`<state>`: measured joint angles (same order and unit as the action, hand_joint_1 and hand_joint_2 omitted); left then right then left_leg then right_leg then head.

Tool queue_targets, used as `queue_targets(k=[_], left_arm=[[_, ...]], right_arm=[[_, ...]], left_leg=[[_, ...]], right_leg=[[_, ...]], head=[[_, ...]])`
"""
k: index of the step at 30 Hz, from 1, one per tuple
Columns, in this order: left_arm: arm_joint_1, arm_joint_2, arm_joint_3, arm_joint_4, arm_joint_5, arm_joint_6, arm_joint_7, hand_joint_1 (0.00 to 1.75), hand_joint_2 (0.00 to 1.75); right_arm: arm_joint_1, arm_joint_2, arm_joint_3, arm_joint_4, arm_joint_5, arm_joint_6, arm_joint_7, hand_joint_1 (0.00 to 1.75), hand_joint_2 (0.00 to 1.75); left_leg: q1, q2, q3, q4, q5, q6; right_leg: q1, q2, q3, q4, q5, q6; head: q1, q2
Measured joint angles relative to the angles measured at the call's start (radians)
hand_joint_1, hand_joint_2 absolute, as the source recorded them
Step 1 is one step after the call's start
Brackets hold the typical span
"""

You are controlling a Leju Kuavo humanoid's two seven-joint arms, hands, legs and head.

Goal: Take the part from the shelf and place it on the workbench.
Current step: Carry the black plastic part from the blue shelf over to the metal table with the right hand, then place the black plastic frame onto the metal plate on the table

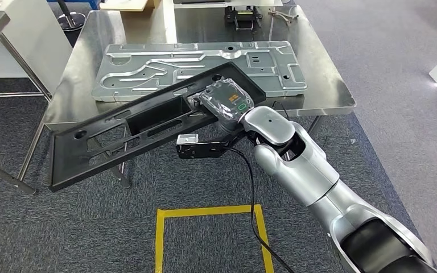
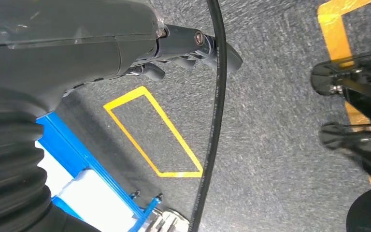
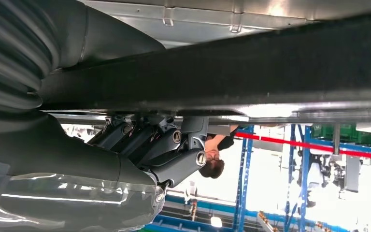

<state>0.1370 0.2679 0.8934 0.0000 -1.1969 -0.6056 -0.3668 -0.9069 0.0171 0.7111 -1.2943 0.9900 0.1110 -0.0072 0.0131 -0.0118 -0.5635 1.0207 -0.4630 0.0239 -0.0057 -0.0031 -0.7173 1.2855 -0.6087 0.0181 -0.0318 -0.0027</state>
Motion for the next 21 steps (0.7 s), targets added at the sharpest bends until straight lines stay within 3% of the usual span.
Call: queue_targets(k=[1, 4, 5, 6, 8, 10, 11, 13, 15, 16, 18, 20, 21], left_arm=[[0.001, 0.0, 0.0, 0.0, -0.002, 0.0, -0.001, 0.0, 1.75], [0.001, -0.001, 0.0, 0.0, -0.006, -0.001, -0.004, 0.0, 1.75], [0.001, -0.001, 0.0, 0.0, -0.007, -0.002, -0.004, 0.0, 1.75], [0.001, -0.001, 0.0, 0.0, -0.009, -0.002, -0.005, 0.0, 1.75], [0.002, 0.0, 0.0, 0.0, -0.014, -0.003, -0.007, 0.0, 1.75], [0.002, 0.003, 0.0, 0.0, -0.018, -0.002, -0.009, 0.0, 1.75], [0.002, 0.006, 0.0, 0.0, -0.018, -0.001, -0.011, 0.0, 1.75], [0.003, 0.008, 0.0, 0.0, -0.02, 0.0, -0.013, 0.0, 1.75], [0.006, 0.009, 0.0, 0.0, -0.023, 0.0, -0.017, 0.0, 1.75], [0.009, 0.009, 0.0, 0.0, -0.025, 0.0, -0.018, 0.0, 1.75], [0.014, 0.01, -0.001, 0.0, -0.03, 0.0, -0.02, 0.0, 1.75], [0.018, 0.011, -0.001, 0.0, -0.033, 0.001, -0.022, 0.0, 1.75], [0.019, 0.011, -0.002, 0.0, -0.034, 0.001, -0.022, 0.0, 1.75]], right_arm=[[0.002, -0.001, 0.0, 0.0, 0.001, 0.001, -0.001, 1.68, 1.75], [0.004, -0.004, -0.002, 0.001, 0.004, 0.001, -0.003, 1.68, 1.75], [0.005, -0.005, -0.002, 0.001, 0.006, 0.001, -0.003, 1.68, 1.75], [0.006, -0.006, -0.002, 0.001, 0.008, 0.001, -0.004, 1.68, 1.75], [0.007, -0.006, -0.002, 0.0, 0.013, 0.0, -0.005, 1.68, 1.75], [0.009, -0.007, -0.002, -0.001, 0.016, -0.002, -0.004, 1.68, 1.75], [0.01, -0.007, -0.003, -0.001, 0.017, -0.004, -0.004, 1.68, 1.75], [0.016, -0.008, -0.003, 0.0, 0.02, -0.006, -0.005, 1.68, 1.75], [0.03, -0.009, -0.003, 0.001, 0.025, -0.006, -0.005, 1.68, 1.75], [0.037, -0.01, -0.003, 0.003, 0.028, -0.007, -0.006, 1.68, 1.75], [0.044, -0.012, -0.003, 0.006, 0.031, -0.008, -0.008, 1.68, 1.75], [0.047, -0.014, -0.003, 0.009, 0.032, -0.011, -0.009, 1.68, 1.75], [0.049, -0.014, -0.003, 0.009, 0.033, -0.013, -0.01, 1.68, 1.75]], left_leg=[[-0.003, -0.003, 0.014, 0.0, -0.01, 0.0], [-0.01, -0.008, 0.048, -0.001, -0.041, -0.006], [-0.01, -0.01, 0.053, -0.004, -0.048, -0.011], [-0.01, -0.01, 0.059, -0.004, -0.049, -0.017], [-0.01, -0.01, 0.061, 0.008, -0.045, -0.027], [-0.009, -0.005, 0.037, 0.073, -0.043, -0.037], [-0.006, -0.003, 0.007, 0.127, -0.053, -0.043], [-0.001, 0.001, -0.069, 0.236, -0.102, -0.057], [0.006, 0.004, -0.116, 0.264, -0.133, -0.068], [0.009, 0.005, -0.118, 0.232, -0.116, -0.07], [0.015, 0.008, -0.096, 0.107, -0.016, -0.072], [0.014, 0.012, -0.079, 0.016, 0.054, -0.064], [0.012, 0.012, -0.077, 0.0, 0.066, -0.055]], right_leg=[[0.003, 0.0, -0.001, -0.039, 0.03, -0.006], [0.017, 0.005, 0.032, -0.211, 0.18, -0.036], [0.021, 0.006, 0.039, -0.241, 0.209, -0.042], [0.024, 0.008, 0.043, -0.254, 0.217, -0.046], [0.021, 0.006, 0.061, -0.268, 0.213, -0.053], [0.014, 0.005, 0.091, -0.282, 0.203, -0.063], [0.011, 0.003, 0.104, -0.287, 0.196, -0.065], [0.008, 0.004, 0.123, -0.289, 0.18, -0.067], [0.006, 0.004, 0.146, -0.288, 0.161, -0.062], [0.004, 0.004, 0.159, -0.288, 0.15, -0.059], [0.001, 0.004, 0.183, -0.284, 0.128, -0.049], [0.002, 0.006, 0.195, -0.279, 0.109, -0.036], [0.003, 0.007, 0.198, -0.275, 0.104, -0.028]], head=[[0.0, 0.0], [0.0, 0.0], [0.0, 0.0], [0.0, 0.0], [0.0, 0.0], [0.0, 0.0], [0.0, 0.0], [0.0, 0.0], [0.0, 0.0], [0.0, 0.0], [0.0, 0.0], [0.0, 0.0], [0.0, 0.0]])
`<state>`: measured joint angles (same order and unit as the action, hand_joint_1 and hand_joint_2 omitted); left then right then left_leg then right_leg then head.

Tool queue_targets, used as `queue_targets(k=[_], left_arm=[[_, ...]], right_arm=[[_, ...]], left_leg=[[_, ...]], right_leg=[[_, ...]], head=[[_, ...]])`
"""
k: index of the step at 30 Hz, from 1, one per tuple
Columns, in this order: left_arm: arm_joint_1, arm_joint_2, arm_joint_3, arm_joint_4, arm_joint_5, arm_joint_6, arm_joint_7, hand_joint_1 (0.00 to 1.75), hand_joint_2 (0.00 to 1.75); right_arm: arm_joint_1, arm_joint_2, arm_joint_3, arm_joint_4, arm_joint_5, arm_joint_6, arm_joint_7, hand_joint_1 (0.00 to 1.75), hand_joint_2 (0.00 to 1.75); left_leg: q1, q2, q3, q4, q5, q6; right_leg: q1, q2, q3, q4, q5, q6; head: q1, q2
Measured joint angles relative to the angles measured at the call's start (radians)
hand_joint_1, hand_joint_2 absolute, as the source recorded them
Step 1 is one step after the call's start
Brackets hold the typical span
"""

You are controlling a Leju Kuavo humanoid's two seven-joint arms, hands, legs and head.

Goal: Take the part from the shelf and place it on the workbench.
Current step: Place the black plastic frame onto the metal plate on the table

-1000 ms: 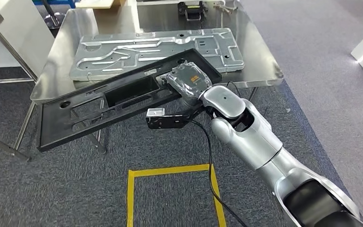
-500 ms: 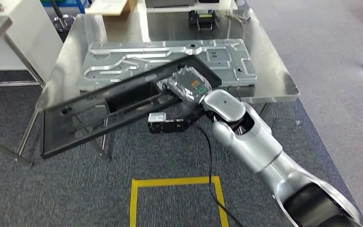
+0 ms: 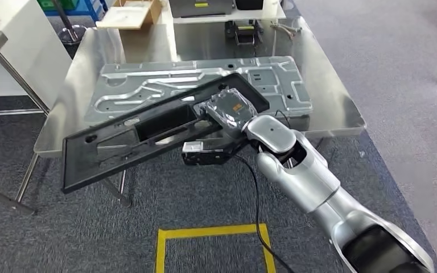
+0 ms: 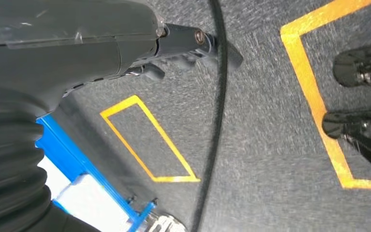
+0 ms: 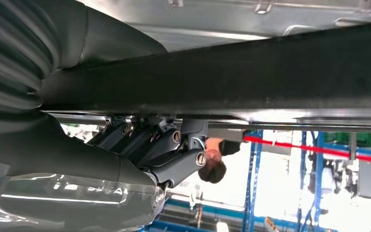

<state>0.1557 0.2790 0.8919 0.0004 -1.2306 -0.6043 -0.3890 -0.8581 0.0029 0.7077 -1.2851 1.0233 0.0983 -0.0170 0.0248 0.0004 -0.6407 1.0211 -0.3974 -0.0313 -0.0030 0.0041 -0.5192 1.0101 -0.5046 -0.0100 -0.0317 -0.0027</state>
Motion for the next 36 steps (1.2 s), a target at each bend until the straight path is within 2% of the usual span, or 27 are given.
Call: queue_targets(k=[2, 4, 5, 7, 8, 9, 10, 11, 12, 13, 14, 15, 16, 19, 21, 23, 24, 25, 26, 27, 28, 30, 31, 34, 36], left_arm=[[0.001, 0.001, 0.0, 0.0, -0.001, 0.0, -0.001, 0.0, 1.75], [0.001, 0.001, -0.001, 0.0, -0.002, 0.001, -0.003, 0.0, 1.75], [0.001, 0.001, -0.001, 0.0, -0.003, 0.001, -0.004, 0.0, 1.75], [0.0, 0.001, -0.001, 0.0, -0.004, 0.001, -0.005, 0.0, 1.75], [0.0, 0.001, -0.001, 0.0, -0.005, 0.001, -0.006, 0.0, 1.75], [0.0, 0.001, -0.001, 0.0, -0.005, 0.001, -0.006, 0.0, 1.75], [0.0, 0.001, -0.001, 0.0, -0.005, 0.001, -0.006, 0.0, 1.75], [0.001, 0.001, -0.002, 0.0, -0.005, 0.001, -0.006, 0.0, 1.75], [0.001, 0.0, -0.002, 0.0, -0.004, 0.001, -0.006, 0.0, 1.75], [0.0, 0.0, -0.002, 0.0, -0.004, 0.001, -0.007, 0.0, 1.75], [0.0, -0.001, -0.002, 0.0, -0.003, 0.001, -0.007, 0.0, 1.75], [0.0, -0.002, -0.002, 0.0, -0.002, 0.001, -0.008, 0.0, 1.75], [0.0, -0.003, -0.002, 0.0, -0.001, 0.001, -0.008, 0.0, 1.75], [0.002, -0.003, -0.004, 0.0, -0.001, 0.003, -0.009, 0.0, 1.75], [0.001, -0.002, -0.005, 0.0, 0.0, 0.006, -0.008, 0.0, 1.75], [0.002, -0.003, -0.005, 0.0, 0.003, 0.008, -0.007, 0.0, 1.75], [0.003, -0.003, -0.005, 0.0, 0.005, 0.008, -0.007, 0.0, 1.75], [0.005, -0.003, -0.005, 0.0, 0.007, 0.008, -0.007, 0.0, 1.75], [0.009, -0.003, -0.005, 0.0, 0.011, 0.008, -0.008, 0.0, 1.75], [0.012, -0.003, -0.005, 0.0, 0.015, 0.007, -0.008, 0.0, 1.75], [0.016, -0.003, -0.005, 0.0, 0.021, 0.006, -0.009, 0.0, 1.75], [0.02, -0.003, -0.005, 0.0, 0.032, 0.002, -0.01, 0.0, 1.75], [0.023, -0.002, -0.004, 0.0, 0.037, -0.001, -0.011, 0.0, 1.75], [0.036, -0.002, 0.0, 0.0, 0.049, -0.006, -0.014, 0.0, 1.75], [0.039, -0.003, 0.002, 0.0, 0.054, -0.006, -0.015, 0.0, 1.75]], right_arm=[[0.003, -0.001, -0.001, 0.0, 0.002, -0.002, -0.001, 1.68, 1.75], [0.003, -0.002, -0.004, 0.0, 0.003, -0.004, -0.001, 1.68, 1.75], [0.003, -0.002, -0.006, 0.0, 0.003, -0.006, -0.002, 1.68, 1.75], [0.006, -0.002, -0.009, 0.0, 0.005, -0.009, -0.003, 1.68, 1.75], [0.01, -0.003, -0.01, 0.0, 0.007, -0.009, -0.004, 1.68, 1.75], [0.014, -0.004, -0.01, 0.0, 0.009, -0.009, -0.004, 1.68, 1.75], [0.018, -0.006, -0.01, 0.0, 0.011, -0.009, -0.004, 1.68, 1.75], [0.02, -0.007, -0.011, 0.0, 0.012, -0.009, -0.004, 1.68, 1.75], [0.02, -0.007, -0.013, 0.0, 0.013, -0.009, -0.004, 1.68, 1.75], [0.019, -0.008, -0.016, 0.0, 0.013, -0.01, -0.005, 1.68, 1.75], [0.018, -0.009, -0.018, 0.0, 0.013, -0.01, -0.005, 1.68, 1.75], [0.018, -0.011, -0.021, 0.0, 0.013, -0.01, -0.006, 1.68, 1.75], [0.018, -0.013, -0.024, 0.0, 0.013, -0.011, -0.006, 1.68, 1.75], [0.018, -0.017, -0.032, 0.0, 0.017, -0.011, -0.005, 1.68, 1.75], [0.016, -0.019, -0.037, 0.0, 0.02, -0.011, -0.005, 1.68, 1.75], [0.02, -0.021, -0.041, 0.002, 0.022, -0.011, -0.005, 1.68, 1.75], [0.023, -0.024, -0.044, 0.004, 0.025, -0.011, -0.005, 1.68, 1.75], [0.028, -0.028, -0.048, 0.006, 0.027, -0.012, -0.005, 1.68, 1.75], [0.031, -0.034, -0.052, 0.007, 0.029, -0.012, -0.005, 1.68, 1.75], [0.034, -0.041, -0.058, 0.008, 0.032, -0.013, -0.005, 1.68, 1.75], [0.035, -0.048, -0.065, 0.009, 0.034, -0.016, -0.005, 1.68, 1.75], [0.037, -0.067, -0.082, 0.01, 0.037, -0.025, -0.005, 1.68, 1.75], [0.04, -0.078, -0.093, 0.01, 0.038, -0.029, -0.005, 1.68, 1.75], [0.048, -0.111, -0.13, 0.012, 0.04, -0.033, -0.005, 1.68, 1.75], [0.05, -0.13, -0.154, 0.012, 0.041, -0.036, -0.006, 1.68, 1.75]], left_leg=[[-0.001, -0.002, 0.011, -0.002, -0.004, 0.018], [0.0, -0.004, 0.027, -0.007, -0.01, 0.032], [0.0, -0.004, 0.034, -0.009, -0.014, 0.037], [-0.002, -0.005, 0.042, -0.008, -0.024, 0.044], [-0.004, -0.006, 0.047, -0.008, -0.031, 0.045], [-0.006, -0.007, 0.054, -0.008, -0.037, 0.046], [-0.008, -0.008, 0.064, -0.008, -0.045, 0.047], [-0.011, -0.009, 0.075, -0.008, -0.052, 0.047], [-0.013, -0.01, 0.083, -0.009, -0.06, 0.046], [-0.015, -0.011, 0.092, -0.009, -0.068, 0.044], [-0.016, -0.011, 0.097, -0.009, -0.074, 0.041], [-0.017, -0.011, 0.101, -0.009, -0.078, 0.036], [-0.018, -0.012, 0.106, -0.006, -0.079, 0.03], [-0.017, -0.009, 0.102, 0.028, -0.091, 0.014], [-0.013, -0.007, 0.055, 0.122, -0.131, 0.003], [-0.01, -0.007, -0.017, 0.236, -0.176, -0.005], [-0.008, -0.007, -0.042, 0.263, -0.179, -0.009], [-0.006, -0.006, -0.051, 0.258, -0.163, -0.013], [-0.004, -0.006, -0.042, 0.217, -0.127, -0.016], [-0.002, -0.006, -0.02, 0.15, -0.079, -0.018], [-0.002, -0.005, 0.003, 0.085, -0.047, -0.017], [-0.005, -0.004, 0.031, 0.007, -0.031, -0.003], [-0.008, -0.003, 0.033, 0.001, -0.039, 0.007], [-0.005, -0.004, 0.043, -0.006, -0.028, 0.032], [-0.003, -0.004, 0.047, -0.011, -0.026, 0.043]], right_leg=[[0.0, 0.001, 0.003, 0.01, -0.004, 0.014], [-0.002, 0.0, -0.014, 0.056, -0.014, 0.024], [-0.003, 0.0, -0.04, 0.104, -0.031, 0.027], [-0.003, 0.0, -0.122, 0.228, -0.081, 0.031], [-0.003, 0.0, -0.16, 0.272, -0.099, 0.031], [-0.002, 0.0, -0.185, 0.288, -0.099, 0.029], [-0.001, 0.0, -0.193, 0.27, -0.078, 0.025], [0.002, 0.0, -0.184, 0.22, -0.035, 0.017], [0.007, -0.001, -0.166, 0.153, 0.02, 0.006], [0.013, -0.001, -0.15, 0.091, 0.059, -0.006], [0.017, -0.001, -0.137, 0.045, 0.083, -0.015], [0.021, -0.001, -0.13, 0.02, 0.094, -0.021], [0.023, 0.0, -0.126, 0.012, 0.088, -0.025], [0.016, -0.001, -0.096, -0.007, 0.09, -0.036], [0.012, -0.003, -0.08, -0.013, 0.084, -0.043], [0.011, -0.003, -0.073, -0.013, 0.076, -0.045], [0.011, -0.003, -0.068, -0.012, 0.072, -0.044], [0.01, -0.003, -0.063, -0.011, 0.067, -0.042], [0.008, -0.003, -0.056, -0.009, 0.061, -0.039], [0.007, -0.003, -0.05, -0.007, 0.055, -0.035], [0.006, -0.003, -0.045, -0.003, 0.049, -0.031], [0.008, -0.002, -0.045, 0.002, 0.04, -0.019], [0.009, -0.002, -0.045, 0.003, 0.036, -0.013], [0.009, -0.003, -0.046, 0.018, 0.018, 0.006], [0.006, -0.003, -0.084, 0.098, -0.026, 0.017]], head=[[0.0, 0.0], [0.0, 0.0], [0.0, 0.0], [0.0, 0.0], [0.0, 0.0], [0.0, 0.0], [0.0, 0.0], [0.0, 0.0], [0.0, 0.0], [0.0, 0.0], [0.0, 0.0], [0.0, 0.0], [0.0, 0.0], [0.0, 0.0], [0.0, 0.0], [0.0, 0.0], [0.0, 0.0], [0.0, 0.0], [0.0, 0.0], [0.0, 0.0], [0.0, 0.0], [0.0, 0.0], [0.0, 0.0], [0.0, 0.0], [0.0, 0.0]])
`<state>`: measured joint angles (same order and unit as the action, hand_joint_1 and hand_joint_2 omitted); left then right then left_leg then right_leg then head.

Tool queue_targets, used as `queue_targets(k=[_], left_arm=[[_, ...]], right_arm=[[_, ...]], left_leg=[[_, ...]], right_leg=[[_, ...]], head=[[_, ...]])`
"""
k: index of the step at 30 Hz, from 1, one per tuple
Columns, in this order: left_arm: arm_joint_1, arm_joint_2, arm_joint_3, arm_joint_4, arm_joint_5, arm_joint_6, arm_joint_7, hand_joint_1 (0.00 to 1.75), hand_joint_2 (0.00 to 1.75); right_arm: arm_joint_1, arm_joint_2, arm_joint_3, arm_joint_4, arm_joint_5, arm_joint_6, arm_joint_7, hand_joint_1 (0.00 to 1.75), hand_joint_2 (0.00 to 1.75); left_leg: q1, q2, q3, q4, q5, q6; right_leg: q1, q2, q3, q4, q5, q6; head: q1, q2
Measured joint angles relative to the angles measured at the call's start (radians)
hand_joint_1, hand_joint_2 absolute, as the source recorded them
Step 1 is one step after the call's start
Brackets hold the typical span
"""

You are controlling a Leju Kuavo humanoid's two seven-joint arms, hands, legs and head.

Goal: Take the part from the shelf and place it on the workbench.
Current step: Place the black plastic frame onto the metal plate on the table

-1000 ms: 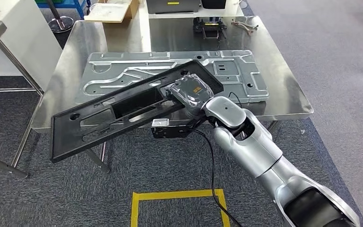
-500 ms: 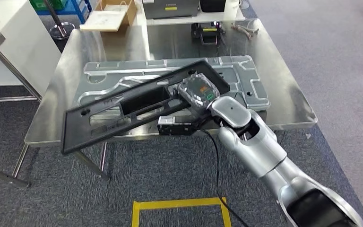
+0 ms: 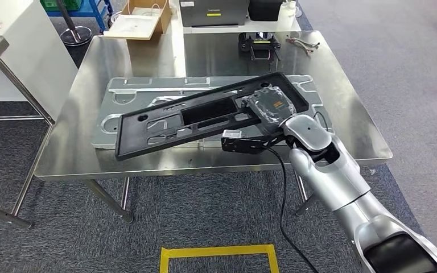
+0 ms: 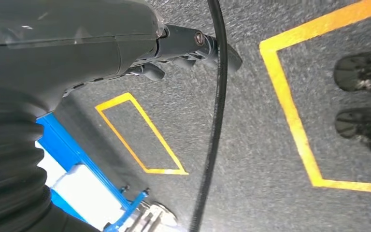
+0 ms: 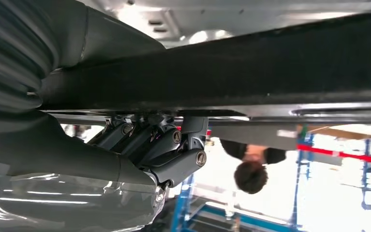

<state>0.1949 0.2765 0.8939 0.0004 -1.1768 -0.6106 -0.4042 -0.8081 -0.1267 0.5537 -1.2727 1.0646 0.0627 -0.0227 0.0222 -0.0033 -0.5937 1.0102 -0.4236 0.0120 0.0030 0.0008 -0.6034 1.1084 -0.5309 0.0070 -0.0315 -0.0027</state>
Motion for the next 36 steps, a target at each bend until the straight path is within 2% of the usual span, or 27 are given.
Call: queue_targets(k=[2, 3, 4, 5, 7, 8, 9, 12, 14, 15, 17, 18, 19, 20, 22, 23, 24, 26, 29, 30, 31, 33, 34, 35, 36], left_arm=[[0.001, 0.0, 0.001, 0.0, 0.006, -0.001, 0.0, 0.0, 1.75], [0.001, 0.0, 0.002, 0.0, 0.009, -0.002, 0.0, 0.0, 1.75], [0.003, 0.0, 0.003, 0.0, 0.013, -0.003, 0.0, 0.0, 1.75], [0.004, 0.0, 0.004, 0.0, 0.016, -0.005, 0.0, 0.0, 1.75], [0.007, 0.0, 0.005, 0.0, 0.02, -0.009, 0.0, 0.0, 1.75], [0.008, 0.0, 0.006, 0.0, 0.021, -0.01, -0.001, 0.0, 1.75], [0.009, 0.0, 0.007, 0.0, 0.022, -0.012, -0.001, 0.0, 1.75], [0.01, 0.003, 0.009, 0.0, 0.022, -0.014, -0.001, 0.0, 1.75], [0.01, 0.004, 0.009, 0.0, 0.023, -0.014, -0.001, 0.0, 1.75], [0.01, 0.005, 0.009, 0.0, 0.024, -0.015, -0.001, 0.0, 1.75], [0.01, 0.006, 0.009, 0.0, 0.024, -0.015, 0.0, 0.0, 1.75], [0.01, 0.007, 0.009, 0.0, 0.024, -0.016, 0.0, 0.0, 1.75], [0.01, 0.007, 0.009, 0.0, 0.024, -0.016, 0.0, 0.0, 1.75], [0.01, 0.007, 0.009, 0.0, 0.024, -0.016, 0.0, 0.0, 1.75], [0.01, 0.008, 0.009, 0.0, 0.024, -0.016, 0.0, 0.0, 1.75], [0.01, 0.009, 0.009, 0.0, 0.024, -0.016, 0.0, 0.0, 1.75], [0.01, 0.01, 0.009, 0.0, 0.024, -0.017, 0.0, 0.0, 1.75], [0.01, 0.013, 0.009, 0.0, 0.023, -0.017, 0.0, 0.0, 1.75], [0.009, 0.015, 0.009, 0.0, 0.013, -0.017, -0.002, 0.0, 1.75], [0.007, 0.015, 0.009, 0.0, 0.008, -0.017, -0.003, 0.0, 1.75], [0.004, 0.015, 0.008, 0.0, 0.002, -0.017, -0.004, 0.0, 1.75], [-0.005, 0.015, 0.003, 0.0, -0.014, -0.017, -0.004, 0.0, 1.75], [-0.01, 0.014, 0.0, 0.0, -0.023, -0.017, -0.004, 0.0, 1.75], [-0.015, 0.014, -0.002, 0.0, -0.031, -0.017, -0.004, 0.0, 1.75], [-0.02, 0.014, -0.005, 0.0, -0.037, -0.016, -0.004, 0.0, 1.75]], right_arm=[[0.005, -0.015, -0.019, 0.002, 0.0, -0.003, 0.0, 1.68, 1.75], [0.011, -0.022, -0.028, 0.004, 0.0, -0.003, -0.001, 1.68, 1.75], [0.016, -0.03, -0.036, 0.006, 0.0, -0.004, -0.002, 1.68, 1.75], [0.021, -0.037, -0.045, 0.007, 0.0, -0.004, -0.005, 1.68, 1.75], [0.025, -0.051, -0.064, 0.01, 0.0, -0.004, -0.009, 1.68, 1.75], [0.024, -0.057, -0.072, 0.011, 0.0, -0.005, -0.009, 1.68, 1.75], [0.023, -0.06, -0.079, 0.012, 0.0, -0.005, -0.009, 1.68, 1.75], [0.023, -0.067, -0.089, 0.013, 0.0, -0.006, -0.01, 1.68, 1.75], [0.023, -0.07, -0.091, 0.013, 0.0, -0.006, -0.01, 1.68, 1.75], [0.023, -0.07, -0.092, 0.013, 0.0, -0.006, -0.01, 1.68, 1.75], [0.025, -0.07, -0.092, 0.015, 0.0, -0.006, -0.011, 1.68, 1.75], [0.027, -0.07, -0.092, 0.017, 0.0, -0.006, -0.012, 1.68, 1.75], [0.03, -0.07, -0.092, 0.018, 0.001, -0.006, -0.013, 1.68, 1.75], [0.033, -0.07, -0.092, 0.019, 0.002, -0.006, -0.015, 1.68, 1.75], [0.036, -0.07, -0.092, 0.02, 0.003, -0.006, -0.016, 1.68, 1.75], [0.035, -0.07, -0.092, 0.021, 0.003, -0.006, -0.016, 1.68, 1.75], [0.034, -0.07, -0.092, 0.021, 0.003, -0.006, -0.016, 1.68, 1.75], [0.032, -0.069, -0.092, 0.021, 0.006, -0.007, -0.019, 1.68, 1.75], [0.031, -0.061, -0.092, 0.021, 0.015, -0.007, -0.03, 1.68, 1.75], [0.029, -0.056, -0.092, 0.022, 0.018, -0.007, -0.034, 1.68, 1.75], [0.028, -0.047, -0.092, 0.023, 0.022, -0.006, -0.037, 1.68, 1.75], [0.028, -0.02, -0.087, 0.031, 0.03, -0.003, -0.041, 1.68, 1.75], [0.028, -0.001, -0.081, 0.037, 0.034, 0.0, -0.042, 1.68, 1.75], [0.028, 0.017, -0.072, 0.044, 0.037, 0.002, -0.043, 1.68, 1.75], [0.028, 0.035, -0.063, 0.049, 0.039, 0.005, -0.044, 1.68, 1.75]], left_leg=[[-0.001, 0.0, 0.001, 0.0, -0.003, 0.007], [-0.002, 0.0, 0.002, 0.0, -0.006, 0.008], [-0.002, -0.001, 0.004, 0.001, -0.008, 0.008], [-0.002, -0.002, 0.007, 0.001, -0.011, 0.007], [-0.003, -0.004, 0.015, 0.003, -0.018, 0.001], [-0.005, -0.005, 0.018, 0.005, -0.023, -0.003], [-0.007, -0.005, 0.02, 0.005, -0.027, -0.008], [-0.009, -0.004, 0.027, 0.002, -0.037, -0.025], [-0.007, -0.003, 0.02, 0.029, -0.056, -0.036], [-0.005, -0.002, 0.002, 0.071, -0.079, -0.04], [-0.005, -0.002, -0.064, 0.203, -0.139, -0.046], [-0.005, -0.002, -0.095, 0.259, -0.156, -0.047], [-0.005, -0.002, -0.113, 0.284, -0.154, -0.047], [-0.005, -0.002, -0.11, 0.266, -0.13, -0.045], [-0.008, -0.002, -0.056, 0.135, -0.051, -0.033], [-0.011, -0.001, -0.027, 0.07, -0.023, -0.026], [-0.014, -0.001, -0.006, 0.026, -0.009, -0.02], [-0.02, -0.001, 0.005, 0.005, -0.011, -0.01], [-0.014, 0.0, 0.017, -0.014, -0.007, 0.004], [-0.01, 0.001, 0.023, -0.021, -0.005, 0.008], [-0.009, 0.002, 0.027, -0.024, -0.007, 0.011], [-0.009, 0.002, 0.032, -0.023, -0.013, 0.013], [-0.008, 0.002, 0.036, -0.023, -0.017, 0.011], [-0.008, 0.002, 0.041, -0.022, -0.022, 0.009], [-0.006, 0.001, 0.049, -0.021, -0.028, 0.006]], right_leg=[[-0.003, 0.0, -0.075, 0.13, -0.054, 0.006], [-0.006, 0.0, -0.104, 0.174, -0.063, 0.008], [-0.008, 0.0, -0.118, 0.186, -0.052, 0.009], [-0.01, 0.0, -0.112, 0.159, -0.023, 0.009], [-0.01, -0.001, -0.057, 0.028, 0.054, 0.003], [-0.009, -0.001, -0.031, -0.031, 0.079, 0.0], [-0.007, -0.001, -0.013, -0.069, 0.091, -0.004], [-0.007, 0.001, -0.002, -0.09, 0.089, -0.017], [-0.011, 0.001, 0.008, -0.099, 0.089, -0.029], [-0.012, 0.001, 0.013, -0.102, 0.088, -0.034], [-0.009, 0.001, 0.02, -0.102, 0.082, -0.041], [-0.007, 0.001, 0.023, -0.102, 0.079, -0.043], [-0.004, 0.001, 0.028, -0.101, 0.075, -0.045], [-0.002, 0.001, 0.033, -0.101, 0.071, -0.045], [0.002, 0.001, 0.047, -0.101, 0.061, -0.044], [0.005, 0.002, 0.052, -0.1, 0.056, -0.041], [0.006, 0.002, 0.055, -0.099, 0.052, -0.038], [0.007, 0.002, 0.056, -0.1, 0.048, -0.029], [0.006, 0.001, 0.051, -0.083, 0.032, -0.013], [0.005, 0.001, 0.033, -0.047, 0.013, -0.009], [0.001, 0.001, 0.002, 0.012, -0.013, -0.005], [-0.007, 0.0, -0.079, 0.146, -0.059, 0.001], [-0.011, 0.0, -0.107, 0.182, -0.057, 0.004], [-0.015, 0.0, -0.116, 0.18, -0.035, 0.007], [-0.018, 0.0, -0.105, 0.137, 0.006, 0.008]], head=[[0.0, 0.0], [0.0, 0.0], [0.0, 0.0], [0.0, 0.0], [0.0, 0.0], [0.0, 0.0], [0.0, 0.0], [0.0, 0.0], [0.0, 0.0], [0.0, 0.0], [0.0, 0.0], [0.0, 0.0], [0.0, 0.0], [0.0, 0.0], [0.0, 0.0], [0.0, 0.0], [0.0, 0.0], [0.0, 0.0], [0.0, 0.0], [0.0, 0.0], [0.0, 0.0], [0.0, 0.0], [0.0, 0.0], [0.0, 0.0], [0.0, 0.0]])
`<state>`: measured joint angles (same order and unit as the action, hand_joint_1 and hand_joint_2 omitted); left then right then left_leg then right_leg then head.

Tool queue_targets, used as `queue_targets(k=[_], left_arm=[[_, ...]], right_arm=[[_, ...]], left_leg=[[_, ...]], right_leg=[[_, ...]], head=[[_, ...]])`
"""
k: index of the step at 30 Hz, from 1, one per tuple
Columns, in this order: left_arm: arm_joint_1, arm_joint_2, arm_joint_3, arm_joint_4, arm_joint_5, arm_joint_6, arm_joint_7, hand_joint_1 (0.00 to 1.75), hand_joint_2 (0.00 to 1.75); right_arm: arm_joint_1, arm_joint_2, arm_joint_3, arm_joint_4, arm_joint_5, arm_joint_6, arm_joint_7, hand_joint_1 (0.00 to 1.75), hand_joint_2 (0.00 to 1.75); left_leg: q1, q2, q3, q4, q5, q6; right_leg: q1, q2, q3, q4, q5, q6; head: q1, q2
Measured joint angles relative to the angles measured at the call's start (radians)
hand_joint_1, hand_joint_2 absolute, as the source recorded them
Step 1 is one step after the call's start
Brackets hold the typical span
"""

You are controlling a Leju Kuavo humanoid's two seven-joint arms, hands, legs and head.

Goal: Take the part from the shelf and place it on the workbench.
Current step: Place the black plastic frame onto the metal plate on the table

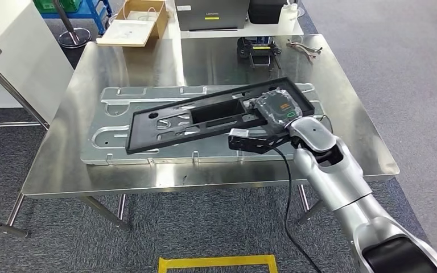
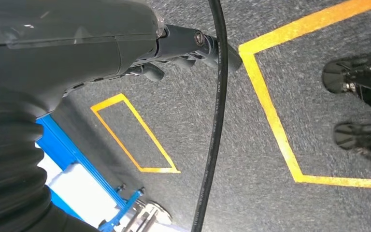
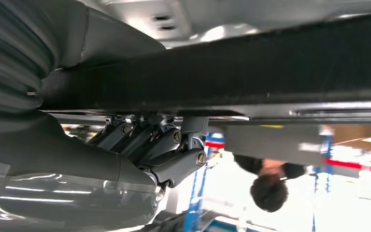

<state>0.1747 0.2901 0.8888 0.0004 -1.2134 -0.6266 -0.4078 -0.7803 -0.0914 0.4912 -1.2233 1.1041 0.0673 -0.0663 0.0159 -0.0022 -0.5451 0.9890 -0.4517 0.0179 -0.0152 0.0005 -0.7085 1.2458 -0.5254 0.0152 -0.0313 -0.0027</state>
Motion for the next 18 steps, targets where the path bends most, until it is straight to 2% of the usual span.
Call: queue_targets(k=[1, 2, 3, 4, 8, 9, 10, 12, 13, 14, 15, 17, 18], left_arm=[[-0.004, -0.001, -0.003, 0.0, -0.004, 0.001, 0.0, 0.0, 1.75], [-0.009, -0.001, -0.006, 0.0, -0.008, 0.003, 0.001, 0.0, 1.75], [-0.013, -0.001, -0.01, 0.0, -0.01, 0.004, 0.002, 0.0, 1.75], [-0.015, -0.002, -0.012, 0.0, -0.012, 0.005, 0.002, 0.0, 1.75], [-0.019, -0.002, -0.02, 0.0, -0.014, 0.006, 0.003, 0.0, 1.75], [-0.02, -0.003, -0.02, 0.0, -0.014, 0.005, 0.003, 0.0, 1.75], [-0.019, -0.003, -0.02, 0.0, -0.014, 0.005, 0.003, 0.0, 1.75], [-0.02, -0.003, -0.02, 0.0, -0.013, 0.004, 0.003, 0.0, 1.75], [-0.02, -0.004, -0.02, 0.0, -0.012, 0.004, 0.003, 0.0, 1.75], [-0.02, -0.004, -0.02, 0.0, -0.012, 0.004, 0.003, 0.0, 1.75], [-0.019, -0.005, -0.02, 0.0, -0.011, 0.004, 0.003, 0.0, 1.75], [-0.017, -0.005, -0.02, 0.0, -0.008, 0.004, 0.004, 0.0, 1.75], [-0.016, -0.005, -0.02, 0.0, -0.006, 0.003, 0.005, 0.0, 1.75]], right_arm=[[-0.001, 0.017, 0.01, 0.006, 0.001, 0.002, -0.002, 1.68, 1.75], [-0.003, 0.033, 0.02, 0.011, 0.001, 0.002, -0.004, 1.68, 1.75], [-0.006, 0.048, 0.028, 0.015, 0.001, 0.003, -0.006, 1.68, 1.75], [-0.008, 0.061, 0.036, 0.019, 0.0, 0.003, -0.008, 1.68, 1.75], [-0.012, 0.098, 0.058, 0.03, -0.002, 0.004, -0.012, 1.68, 1.75], [-0.014, 0.103, 0.061, 0.033, -0.002, 0.004, -0.012, 1.68, 1.75], [-0.015, 0.108, 0.063, 0.035, -0.003, 0.004, -0.013, 1.68, 1.75], [-0.016, 0.117, 0.069, 0.041, -0.006, 0.004, -0.016, 1.68, 1.75], [-0.015, 0.12, 0.072, 0.044, -0.008, 0.004, -0.018, 1.68, 1.75], [-0.014, 0.122, 0.074, 0.047, -0.008, 0.005, -0.019, 1.68, 1.75], [-0.013, 0.123, 0.076, 0.05, -0.008, 0.005, -0.019, 1.68, 1.75], [-0.013, 0.125, 0.079, 0.054, -0.009, 0.005, -0.02, 1.68, 1.75], [-0.015, 0.126, 0.079, 0.056, -0.01, 0.005, -0.021, 1.68, 1.75]], left_leg=[[0.001, -0.001, 0.007, 0.001, -0.007, -0.005], [0.0, -0.001, 0.012, 0.005, -0.015, -0.012], [-0.001, -0.002, 0.014, 0.007, -0.021, -0.019], [-0.002, -0.002, 0.014, 0.009, -0.026, -0.026], [0.004, -0.003, 0.015, 0.02, -0.043, -0.048], [0.005, -0.002, 0.002, 0.052, -0.06, -0.052], [0.006, -0.002, -0.026, 0.109, -0.086, -0.055], [0.006, -0.001, -0.108, 0.256, -0.136, -0.058], [0.006, -0.001, -0.142, 0.306, -0.142, -0.058], [0.006, -0.001, -0.159, 0.316, -0.127, -0.057], [0.006, -0.001, -0.155, 0.286, -0.091, -0.054], [0.004, -0.002, -0.11, 0.154, -0.003, -0.043], [0.002, -0.002, -0.087, 0.095, 0.023, -0.037]], right_leg=[[-0.003, 0.0, 0.026, -0.07, 0.047, 0.001], [-0.003, -0.001, 0.054, -0.136, 0.079, 0.001], [-0.002, 0.0, 0.075, -0.186, 0.097, -0.002], [0.0, 0.001, 0.086, -0.213, 0.1, -0.006], [0.004, 0.001, 0.097, -0.225, 0.085, -0.034], [0.003, 0.0, 0.103, -0.228, 0.083, -0.041], [0.003, 0.0, 0.109, -0.23, 0.08, -0.047], [0.008, 0.0, 0.117, -0.23, 0.072, -0.055], [0.01, 0.001, 0.122, -0.229, 0.067, -0.057], [0.013, 0.002, 0.129, -0.229, 0.061, -0.057], [0.015, 0.002, 0.137, -0.228, 0.055, -0.057], [0.019, 0.002, 0.155, -0.227, 0.042, -0.055], [0.022, 0.003, 0.16, -0.226, 0.036, -0.052]], head=[[0.0, 0.0], [0.0, 0.0], [0.0, 0.0], [0.0, 0.0], [0.0, 0.0], [0.0, 0.0], [0.0, 0.0], [-0.001, 0.0], [-0.001, 0.0], [-0.001, 0.0], [0.0, 0.0], [0.0, 0.0], [0.0, 0.0]])
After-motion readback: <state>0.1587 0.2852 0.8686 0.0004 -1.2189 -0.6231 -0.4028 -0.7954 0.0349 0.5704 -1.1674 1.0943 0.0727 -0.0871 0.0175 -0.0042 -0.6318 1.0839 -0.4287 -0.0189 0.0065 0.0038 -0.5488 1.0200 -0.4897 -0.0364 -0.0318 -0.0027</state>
